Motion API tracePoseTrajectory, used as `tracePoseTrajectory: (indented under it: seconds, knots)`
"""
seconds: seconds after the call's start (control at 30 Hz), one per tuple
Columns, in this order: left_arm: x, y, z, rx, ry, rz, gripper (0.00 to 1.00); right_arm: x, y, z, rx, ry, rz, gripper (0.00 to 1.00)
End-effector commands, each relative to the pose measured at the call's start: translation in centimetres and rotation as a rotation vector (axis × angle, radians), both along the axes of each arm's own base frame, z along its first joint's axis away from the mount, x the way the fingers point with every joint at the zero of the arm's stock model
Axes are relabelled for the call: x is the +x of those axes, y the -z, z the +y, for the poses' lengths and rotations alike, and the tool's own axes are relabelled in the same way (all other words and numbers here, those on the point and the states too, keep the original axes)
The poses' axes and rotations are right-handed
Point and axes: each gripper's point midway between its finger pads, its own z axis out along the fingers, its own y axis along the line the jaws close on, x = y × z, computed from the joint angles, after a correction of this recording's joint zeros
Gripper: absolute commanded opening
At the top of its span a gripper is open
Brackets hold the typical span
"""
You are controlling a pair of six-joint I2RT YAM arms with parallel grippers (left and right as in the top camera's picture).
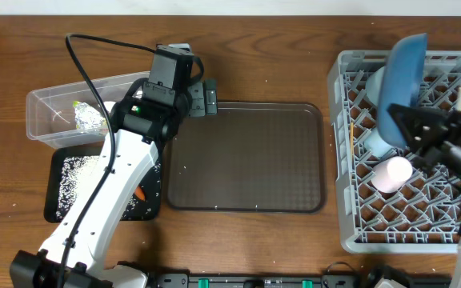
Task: Sort waste into correct bins and load items into the dishwasher rack
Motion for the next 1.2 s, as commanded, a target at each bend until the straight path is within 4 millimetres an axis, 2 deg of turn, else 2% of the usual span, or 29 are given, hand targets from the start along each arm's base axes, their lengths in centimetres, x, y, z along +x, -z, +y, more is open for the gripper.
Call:
tracePoseTrajectory:
  seconds: [0.0,0.23,0.4,0.63,0.87,1.17]
  knots:
    - [0.2,0.1,0.3,0.017,-0.003,0.0,0.98,-1.6,-0.6,-1.1,0.058,-0.094,-0.049,0.01]
    - [0.2,0.1,0.3,0.017,-0.003,0.0,0.98,0.1,2.7,-6.2,0.093,0.044,-0.007,0.01]
    - [0.2,0.1,0.3,0.017,-0.003,0.0,0.98,1.6,4.7,-8.4,0.115,0.068,0.016,0.01]
    - [0.2,0.1,0.3,0.017,-0.003,0.0,0.98,3.5,7.9,-10.3,0.155,0.07,0.061,0.01]
    - [0.2,0.1,0.3,0.017,-0.003,0.0,0.98,4.6,10.7,-12.1,0.214,0.092,0.121,0.01]
    - [0.2,0.1,0.3,0.017,-0.003,0.0,0.98,4.8,12.5,-14.2,0.265,0.139,0.166,0.01]
